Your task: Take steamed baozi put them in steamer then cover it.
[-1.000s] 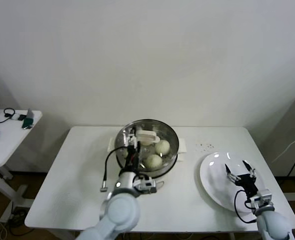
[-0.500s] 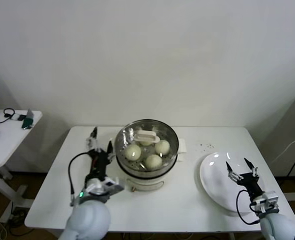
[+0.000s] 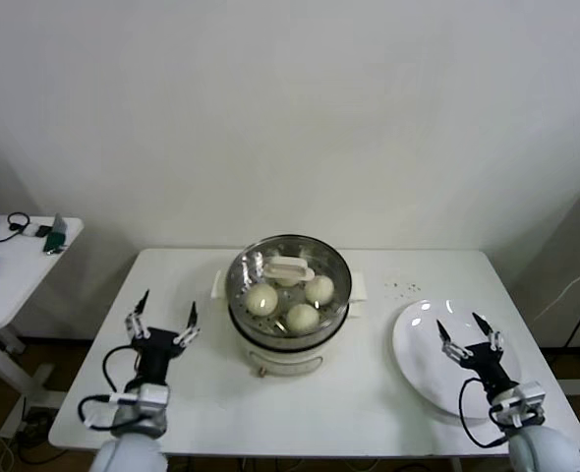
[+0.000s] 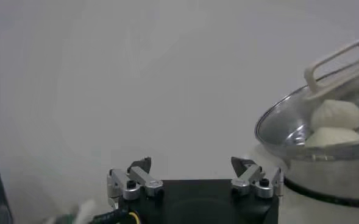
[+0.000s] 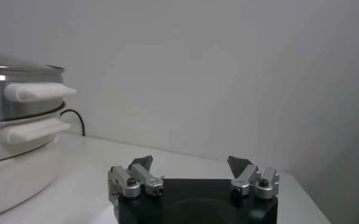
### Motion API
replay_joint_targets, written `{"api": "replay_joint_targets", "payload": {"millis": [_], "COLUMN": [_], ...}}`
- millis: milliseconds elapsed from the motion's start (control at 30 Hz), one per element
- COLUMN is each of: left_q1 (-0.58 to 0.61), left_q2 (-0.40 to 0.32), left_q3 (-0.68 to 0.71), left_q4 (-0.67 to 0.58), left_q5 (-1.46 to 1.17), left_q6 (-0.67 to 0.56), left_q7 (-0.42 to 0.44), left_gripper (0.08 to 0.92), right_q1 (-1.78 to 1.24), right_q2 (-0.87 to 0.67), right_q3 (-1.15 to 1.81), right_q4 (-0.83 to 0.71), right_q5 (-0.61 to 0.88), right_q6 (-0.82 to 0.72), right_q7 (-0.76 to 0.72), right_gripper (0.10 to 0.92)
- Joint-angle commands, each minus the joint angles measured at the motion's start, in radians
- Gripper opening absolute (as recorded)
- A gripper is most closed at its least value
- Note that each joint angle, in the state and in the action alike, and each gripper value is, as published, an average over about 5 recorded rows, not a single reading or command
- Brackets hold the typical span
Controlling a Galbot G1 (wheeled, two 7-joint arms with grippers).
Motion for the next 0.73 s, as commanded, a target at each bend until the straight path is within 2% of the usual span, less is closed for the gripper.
{"api": "replay_joint_targets", "payload": {"millis": [33,733], "left_q1": [0.124,0.115], "left_q2": [-0.049,-0.05], "left_q3": [-0.11,-0.119], "left_q4": [0.232,0.221], "left_q5": [-0.328,-0.331], "left_q6": [-0.419,-0.423], "left_q7": [-0.053,-0.019], "left_gripper": [0.823,0.823], "right_q1": [-0.015,-0.01], "right_q2": [0.003,0.029], "right_q3": [-0.004,-0.002], "right_q4": [0.014,0.014], "right_q5": [0.002,-0.005], "right_q6": [0.02,0.033], "right_q7": [-0.017,-0.018], "right_gripper": [0.823,0.823]}}
